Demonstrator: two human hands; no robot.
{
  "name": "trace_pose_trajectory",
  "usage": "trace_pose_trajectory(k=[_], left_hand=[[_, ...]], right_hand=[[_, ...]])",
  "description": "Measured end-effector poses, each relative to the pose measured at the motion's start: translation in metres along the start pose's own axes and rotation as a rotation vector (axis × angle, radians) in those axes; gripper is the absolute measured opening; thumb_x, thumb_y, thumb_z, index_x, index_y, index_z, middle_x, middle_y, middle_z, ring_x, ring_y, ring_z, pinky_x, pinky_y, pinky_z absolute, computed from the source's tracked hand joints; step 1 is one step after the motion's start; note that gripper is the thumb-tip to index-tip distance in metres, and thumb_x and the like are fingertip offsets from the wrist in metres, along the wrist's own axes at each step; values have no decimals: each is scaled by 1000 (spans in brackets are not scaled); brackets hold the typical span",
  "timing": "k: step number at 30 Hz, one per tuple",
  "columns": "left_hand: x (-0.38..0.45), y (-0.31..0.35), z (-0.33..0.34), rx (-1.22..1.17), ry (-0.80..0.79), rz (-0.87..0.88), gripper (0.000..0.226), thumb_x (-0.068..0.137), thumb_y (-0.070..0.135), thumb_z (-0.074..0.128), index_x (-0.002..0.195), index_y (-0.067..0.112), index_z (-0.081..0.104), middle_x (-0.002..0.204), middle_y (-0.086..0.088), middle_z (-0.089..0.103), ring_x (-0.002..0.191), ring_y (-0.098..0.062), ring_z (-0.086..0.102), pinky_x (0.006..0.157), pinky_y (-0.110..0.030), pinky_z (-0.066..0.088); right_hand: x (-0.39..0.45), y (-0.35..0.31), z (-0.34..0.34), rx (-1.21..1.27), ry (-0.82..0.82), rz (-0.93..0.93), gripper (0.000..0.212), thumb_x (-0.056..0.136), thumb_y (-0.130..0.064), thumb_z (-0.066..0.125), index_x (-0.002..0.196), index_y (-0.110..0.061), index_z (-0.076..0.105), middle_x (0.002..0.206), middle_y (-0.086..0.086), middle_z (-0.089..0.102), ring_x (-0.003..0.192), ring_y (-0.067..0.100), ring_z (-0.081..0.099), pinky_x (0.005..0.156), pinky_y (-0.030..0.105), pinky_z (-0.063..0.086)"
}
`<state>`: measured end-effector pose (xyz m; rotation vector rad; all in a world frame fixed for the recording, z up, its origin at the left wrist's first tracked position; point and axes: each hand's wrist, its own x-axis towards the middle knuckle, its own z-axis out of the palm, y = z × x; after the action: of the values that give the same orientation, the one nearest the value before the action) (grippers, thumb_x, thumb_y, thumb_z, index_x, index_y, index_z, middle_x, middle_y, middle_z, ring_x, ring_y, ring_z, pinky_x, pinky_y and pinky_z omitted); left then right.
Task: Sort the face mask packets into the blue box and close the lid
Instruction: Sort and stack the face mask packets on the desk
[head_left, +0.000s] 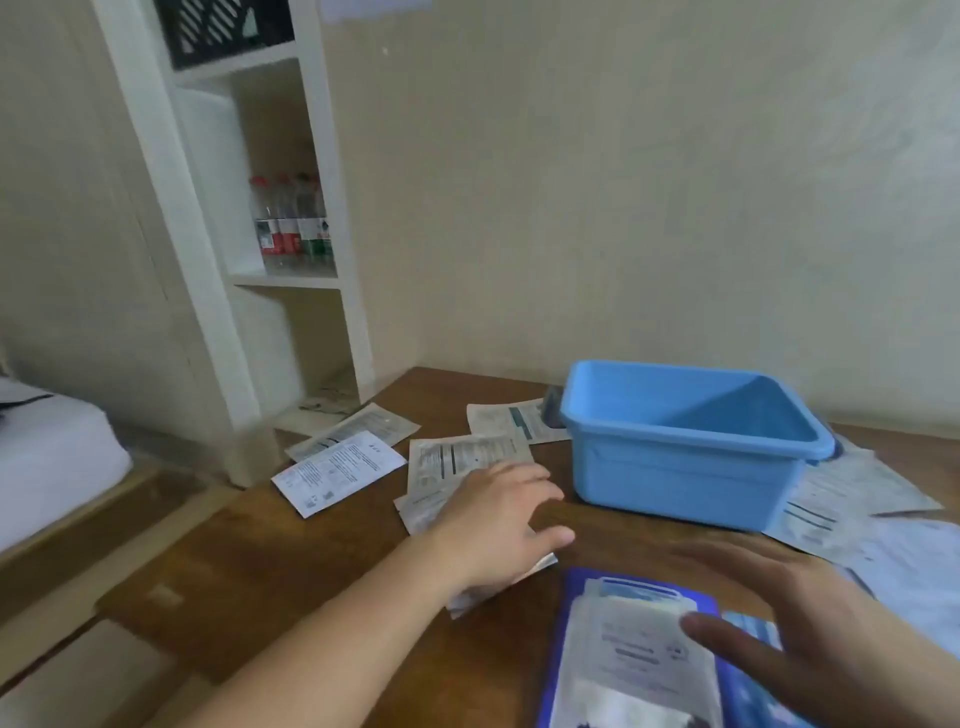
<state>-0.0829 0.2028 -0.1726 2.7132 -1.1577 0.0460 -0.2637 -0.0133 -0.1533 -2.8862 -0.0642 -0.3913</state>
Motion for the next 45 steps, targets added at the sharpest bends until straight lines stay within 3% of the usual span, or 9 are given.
trace_pose_trajectory(k=[4, 11, 14, 18, 25, 30, 34, 37, 45], left_hand=[[-24, -84, 13, 50, -289, -159, 79, 86, 80, 32, 153, 46, 7, 164, 14, -9, 151, -19, -12, 118, -61, -5], [-60, -135, -4, 14, -408, -171, 84, 78, 84, 41, 149, 50, 12, 162, 20, -7, 150, -14, -14, 114, -61, -17], [-58, -141, -7, -58, -332, -189, 87, 78, 87, 37, 151, 48, 10, 160, 25, -14, 148, -8, -20, 117, -57, -15], [-41, -143, -4, -50, -263, -161, 82, 86, 81, 26, 154, 42, -1, 160, 21, -20, 147, -11, -23, 117, -59, -12], [5, -176, 13, -82, -170, -262, 63, 99, 62, 26, 154, 35, 18, 165, 9, 0, 151, -18, -8, 118, -61, -4], [27, -169, 26, -97, -14, -291, 50, 101, 48, 33, 146, 27, 41, 160, 7, 25, 151, -16, 6, 115, -66, -3], [27, -166, 24, -63, 17, -362, 54, 93, 59, 44, 139, 31, 49, 154, 9, 35, 149, -20, 10, 113, -68, 0], [17, -170, 20, -73, 104, -414, 63, 90, 60, 52, 142, 25, 42, 152, 8, 36, 148, -19, 13, 117, -60, 6], [-5, -172, 15, -442, 431, -399, 55, 92, 42, 63, 142, 24, 47, 148, 8, 44, 139, -10, 35, 112, -25, 27]], right_hand=[[108, -57, 64, 125, -224, -64, 55, 78, -68, 39, 123, -40, 51, 126, -21, 54, 111, 3, 54, 96, 27, 47], [237, -90, 131, 121, -225, 209, 63, 98, -52, 39, 152, -23, 24, 163, -1, 13, 150, 22, 7, 121, 42, 15], [275, -84, 150, 39, -227, 346, 71, 95, -64, 27, 152, -23, 23, 163, 2, 13, 150, 27, 4, 120, 51, 12], [293, -84, 162, -22, -245, 285, 66, 90, -72, 21, 130, -29, 52, 141, -3, 50, 133, 21, 40, 113, 58, 17], [268, -106, 155, -64, -138, 136, 46, 97, -59, 30, 89, -25, 59, 98, -3, 54, 85, 15, 49, 92, 39, 39], [276, -106, 155, -110, -92, 129, 47, 82, -64, 54, 101, -22, 60, 102, -4, 59, 91, 18, 59, 82, 36, 51], [295, -113, 158, -292, -122, 77, 61, 76, -79, 46, 98, -23, 58, 102, -1, 63, 90, 22, 60, 77, 37, 49], [300, -120, 158, -417, -147, 26, 44, 90, -62, 40, 78, -22, 52, 93, 4, 67, 86, 26, 60, 76, 36, 45], [293, -131, 150, -454, 77, 4, 23, 95, -15, 41, 110, -15, 59, 95, 5, 69, 82, 28, 66, 55, 28, 39]])
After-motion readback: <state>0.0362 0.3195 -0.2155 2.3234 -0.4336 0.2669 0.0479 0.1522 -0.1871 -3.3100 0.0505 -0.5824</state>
